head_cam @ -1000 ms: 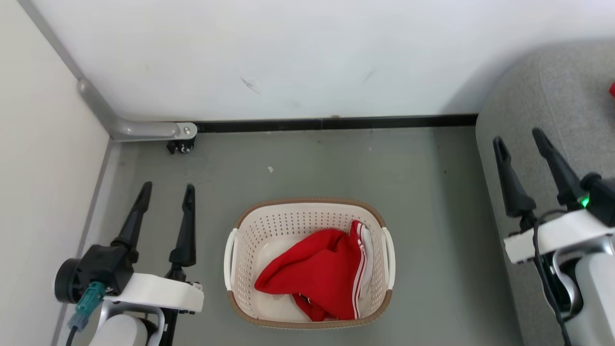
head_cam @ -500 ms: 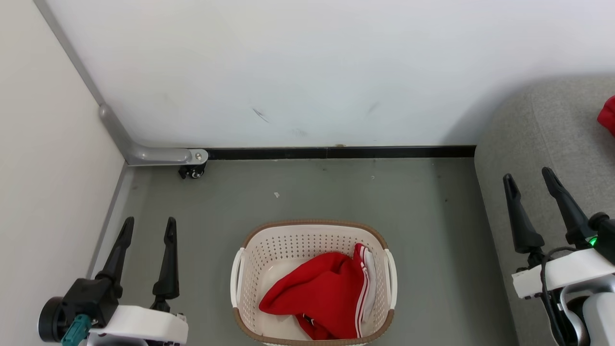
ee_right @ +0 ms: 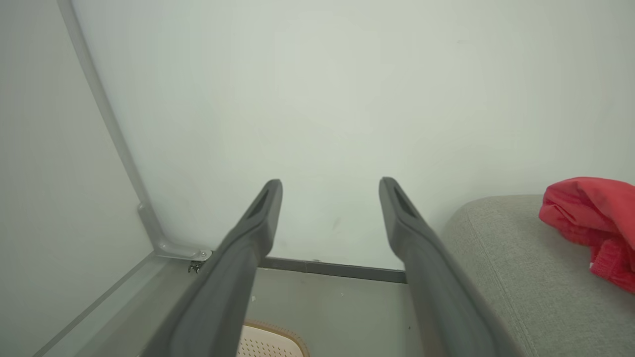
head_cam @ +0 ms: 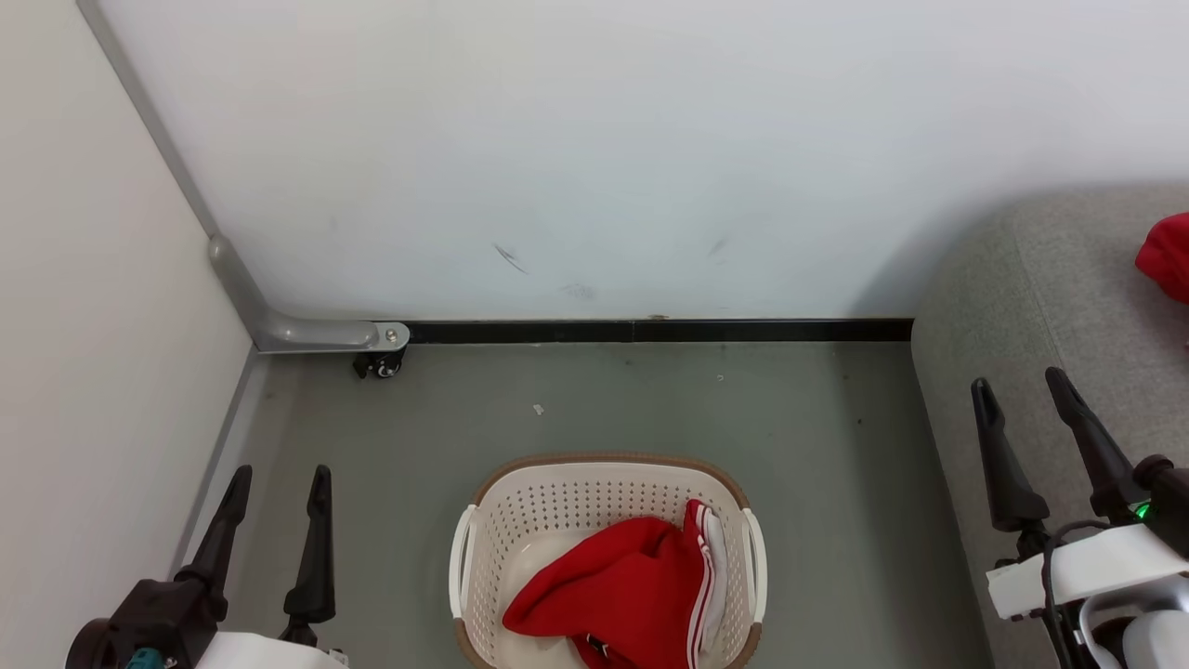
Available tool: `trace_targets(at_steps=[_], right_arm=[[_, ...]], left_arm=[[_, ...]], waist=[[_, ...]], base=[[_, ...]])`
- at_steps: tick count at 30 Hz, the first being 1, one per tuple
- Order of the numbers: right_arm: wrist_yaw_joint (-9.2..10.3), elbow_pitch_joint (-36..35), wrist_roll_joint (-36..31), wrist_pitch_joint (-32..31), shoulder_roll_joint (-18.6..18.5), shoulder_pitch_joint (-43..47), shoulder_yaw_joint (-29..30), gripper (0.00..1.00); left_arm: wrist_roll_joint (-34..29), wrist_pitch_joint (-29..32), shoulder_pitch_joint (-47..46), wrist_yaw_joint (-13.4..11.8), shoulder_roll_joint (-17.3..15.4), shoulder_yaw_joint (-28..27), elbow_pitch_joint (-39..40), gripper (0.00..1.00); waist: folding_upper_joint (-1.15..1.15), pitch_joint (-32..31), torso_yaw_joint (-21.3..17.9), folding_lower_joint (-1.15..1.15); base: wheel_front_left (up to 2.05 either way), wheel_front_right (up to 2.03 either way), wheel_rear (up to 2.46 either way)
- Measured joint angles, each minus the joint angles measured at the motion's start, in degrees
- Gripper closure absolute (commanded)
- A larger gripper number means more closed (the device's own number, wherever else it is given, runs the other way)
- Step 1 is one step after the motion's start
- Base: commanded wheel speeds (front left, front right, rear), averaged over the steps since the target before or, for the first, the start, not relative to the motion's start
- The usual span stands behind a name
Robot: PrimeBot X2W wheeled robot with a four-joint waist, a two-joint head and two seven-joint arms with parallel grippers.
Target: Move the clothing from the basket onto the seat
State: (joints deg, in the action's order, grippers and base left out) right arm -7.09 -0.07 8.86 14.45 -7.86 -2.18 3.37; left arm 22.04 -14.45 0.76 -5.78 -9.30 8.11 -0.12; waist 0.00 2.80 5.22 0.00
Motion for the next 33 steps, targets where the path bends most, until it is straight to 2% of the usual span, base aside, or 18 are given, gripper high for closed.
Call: trace_targets(at_steps=[21, 33], right_arm=[[0.0, -2.2, -0.7, 0.0, 0.7, 3.3, 0.0, 0.0], [0.0, -2.9, -0.7, 0.0, 0.8, 3.4, -0.1, 0.0]], left_arm=[[-1.0, 0.0, 2.4, 3.0, 1.0, -2.1, 0.0, 0.0], [-2.4, 0.0, 3.2, 4.9, 2.0, -1.3, -0.6, 0.0]], waist=[[0.0, -1.4, 0.1, 0.0], [0.0, -0.8, -0.2, 0.0]], base=[[0.0, 0.0, 0.0], [0.0, 0.0, 0.0]])
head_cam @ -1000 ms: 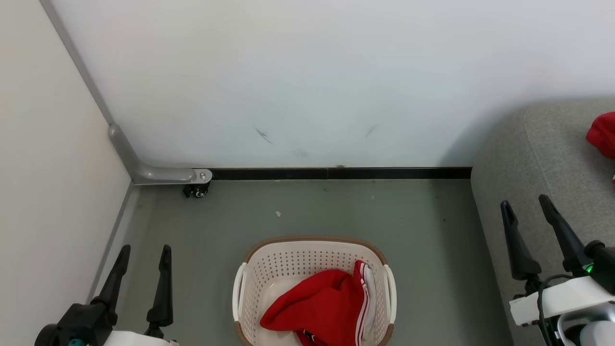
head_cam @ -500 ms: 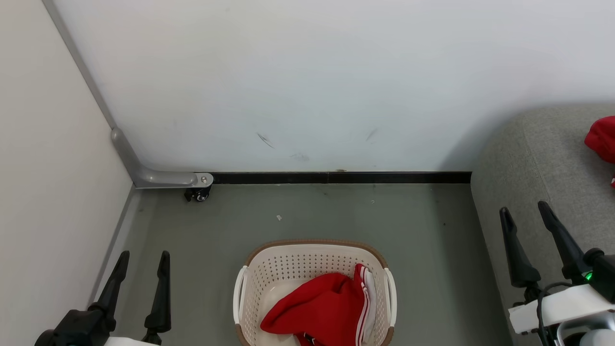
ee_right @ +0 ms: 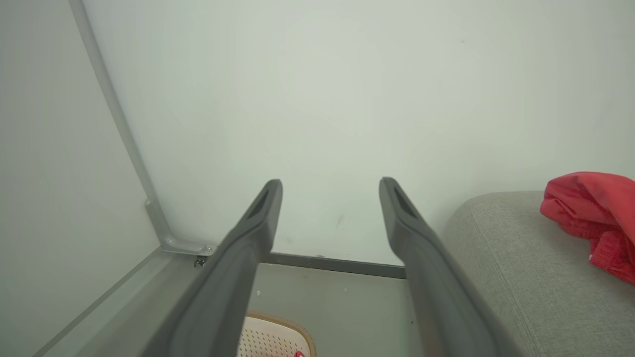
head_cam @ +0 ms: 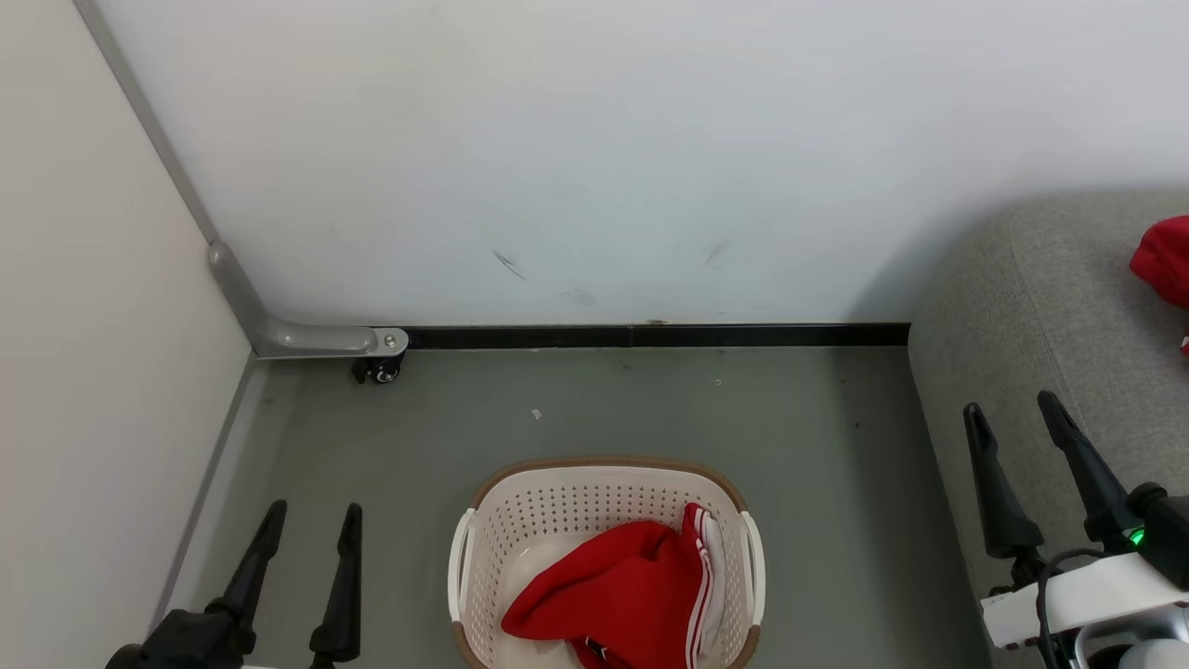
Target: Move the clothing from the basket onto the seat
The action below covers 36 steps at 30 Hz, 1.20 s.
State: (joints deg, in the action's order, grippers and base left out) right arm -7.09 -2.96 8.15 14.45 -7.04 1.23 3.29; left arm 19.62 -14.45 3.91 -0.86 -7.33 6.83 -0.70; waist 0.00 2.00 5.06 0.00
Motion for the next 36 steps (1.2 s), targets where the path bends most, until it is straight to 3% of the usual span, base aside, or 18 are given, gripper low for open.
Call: trace_targets(at_steps=[21, 36], right_arm=[[0.0, -0.6, 1.5, 0.0, 0.8, 1.0, -2.0, 0.0], [0.0, -6.8, 1.3, 0.0, 1.1, 0.2, -2.2, 0.0]], left_arm=[[-0.5, 0.0, -2.5, 4.8, 1.2, 6.8, -8.1, 0.0], [-1.2, 2.9, -7.9, 6.6, 1.6, 12.4, -13.9, 0.0]], waist=[[0.0, 2.3, -1.0, 0.0], [0.0, 4.8, -2.3, 0.0]], base=[[0.0, 0.0, 0.0], [0.0, 0.0, 0.0]])
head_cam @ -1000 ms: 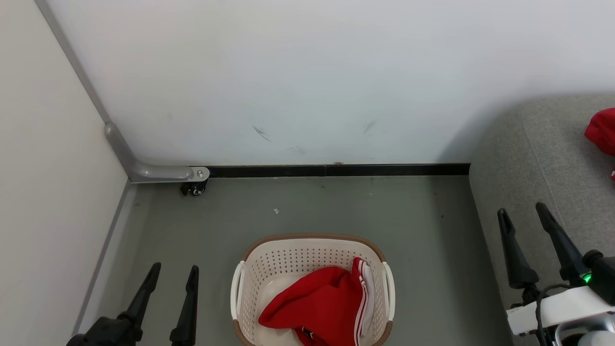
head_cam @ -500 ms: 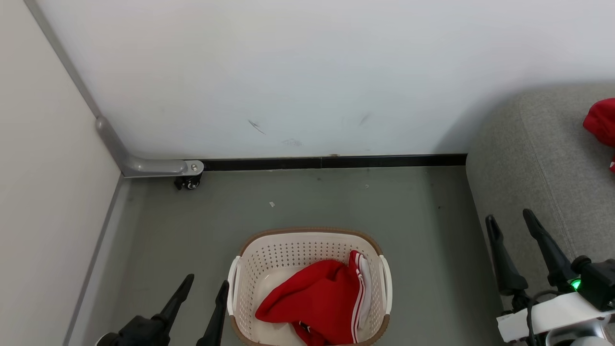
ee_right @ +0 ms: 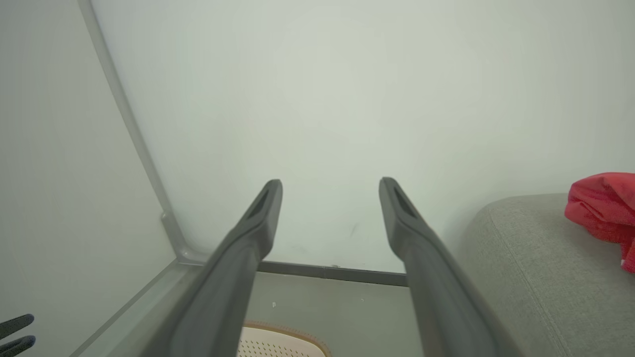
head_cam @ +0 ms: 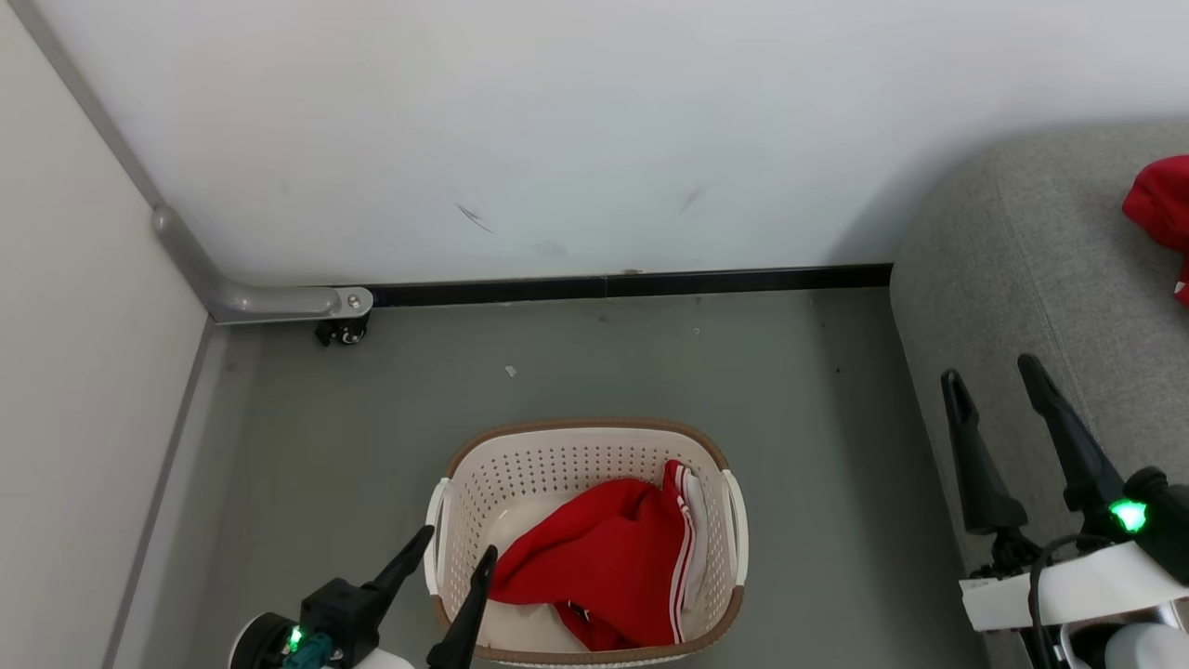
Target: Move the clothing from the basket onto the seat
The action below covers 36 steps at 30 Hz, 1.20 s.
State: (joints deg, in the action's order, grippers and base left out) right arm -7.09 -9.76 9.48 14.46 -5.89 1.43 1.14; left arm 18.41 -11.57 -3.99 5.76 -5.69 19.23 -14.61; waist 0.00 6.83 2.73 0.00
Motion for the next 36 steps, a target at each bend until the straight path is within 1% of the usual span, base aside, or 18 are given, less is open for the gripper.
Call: trace_targets(at_steps=[5, 11, 13, 19, 36], right_arm=[[0.0, -1.6, 0.0, 0.0, 0.0, -1.9, -0.8, 0.0], [0.0, -3.0, -0.1, 0.0, 0.0, -2.2, -2.2, 0.0], [0.0, -3.4, -0.1, 0.0, 0.0, -3.3, -2.5, 0.0], [0.0, -5.1, -0.2, 0.0, -0.1, -5.5, -3.7, 0.0], [0.0, -8.3, -0.1, 0.0, -1.4, -12.8, -6.5, 0.0]], left_arm=[[-0.3, 1.0, -1.4, 0.5, 0.3, 1.9, -2.4, 0.0], [-0.4, 1.9, -3.6, 0.5, 0.7, 3.8, -4.6, 0.0], [-0.6, 2.4, -4.6, 1.0, 0.7, 4.4, -5.3, 0.0], [-0.9, 4.0, -7.4, 1.0, 1.1, 6.2, -7.7, 0.0], [-0.8, 7.3, -16.9, 1.5, 2.3, 10.1, -14.0, 0.0]], waist=[[0.0, 1.3, -0.5, 0.0], [0.0, 3.3, -1.1, 0.0], [0.0, 4.0, -1.3, 0.0], [0.0, 6.3, -1.8, 0.0], [0.0, 14.8, -3.7, 0.0]], base=[[0.0, 0.0, 0.0], [0.0, 0.0, 0.0], [0.0, 0.0, 0.0], [0.0, 0.0, 0.0], [0.0, 0.0, 0.0]])
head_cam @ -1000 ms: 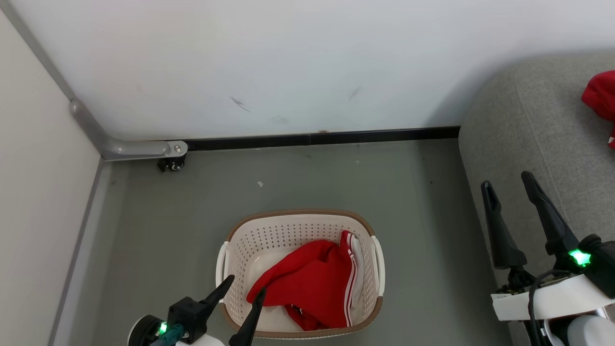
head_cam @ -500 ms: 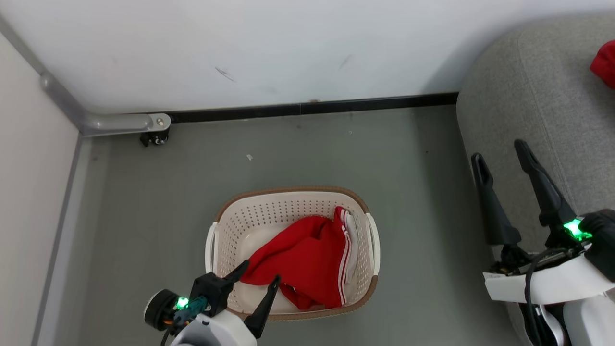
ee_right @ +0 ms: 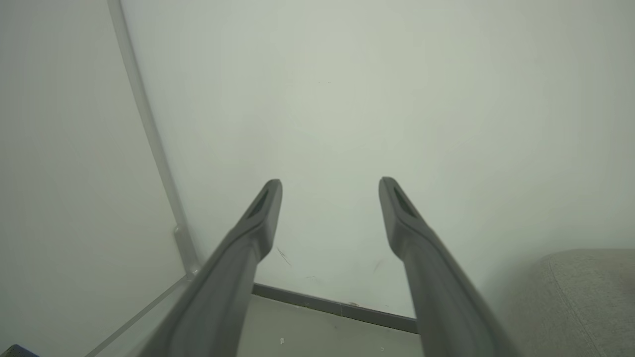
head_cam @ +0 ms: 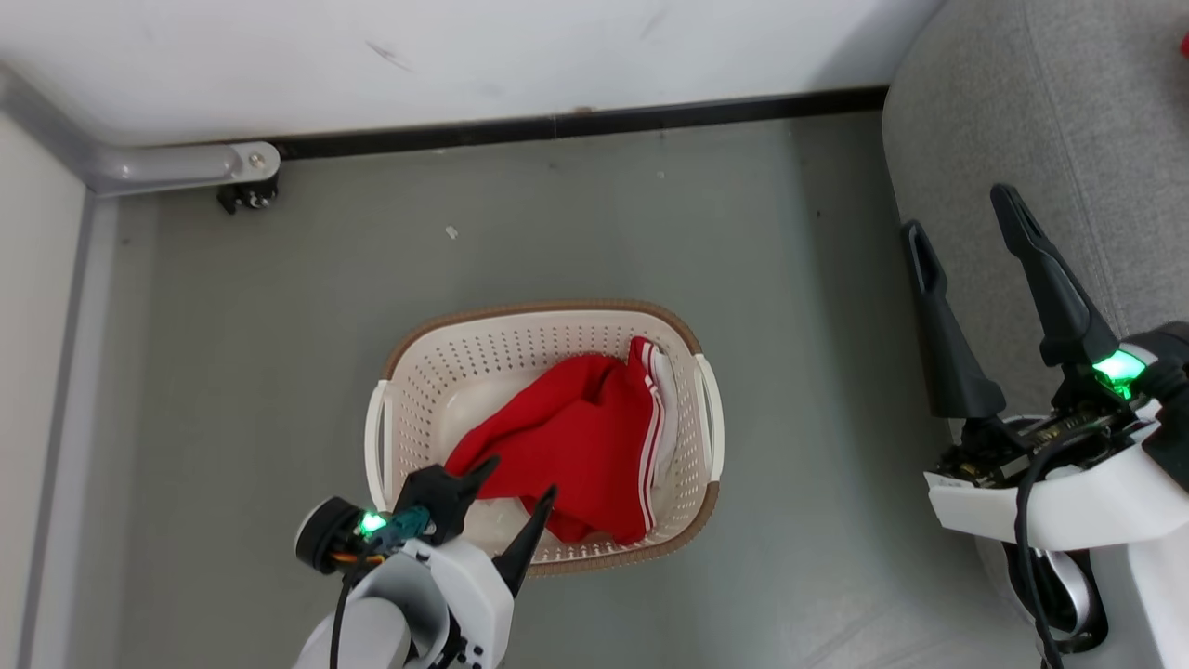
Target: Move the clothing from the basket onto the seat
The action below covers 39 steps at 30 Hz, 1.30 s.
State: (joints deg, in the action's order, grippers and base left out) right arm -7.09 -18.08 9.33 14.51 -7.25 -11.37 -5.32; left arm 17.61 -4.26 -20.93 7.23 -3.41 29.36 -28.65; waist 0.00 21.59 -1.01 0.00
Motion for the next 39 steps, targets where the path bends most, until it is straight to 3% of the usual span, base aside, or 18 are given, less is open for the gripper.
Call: trace_targets(at_steps=[22, 39], right_arm=[[0.0, -2.8, 1.5, 0.2, -0.2, -10.6, -3.0, 0.0], [0.0, -4.2, 2.4, 0.2, -0.3, -20.7, -6.0, 0.0]], left_arm=[[-0.9, 2.3, -15.1, 0.0, 0.8, 2.0, -6.2, 0.0], [-6.5, 5.3, -26.6, 0.0, -0.5, 4.5, -13.6, 0.0]], waist=[[0.0, 14.0, -3.5, 0.0], [0.0, 24.5, -6.6, 0.0]], base=[[0.0, 0.0, 0.0], [0.0, 0.0, 0.0]])
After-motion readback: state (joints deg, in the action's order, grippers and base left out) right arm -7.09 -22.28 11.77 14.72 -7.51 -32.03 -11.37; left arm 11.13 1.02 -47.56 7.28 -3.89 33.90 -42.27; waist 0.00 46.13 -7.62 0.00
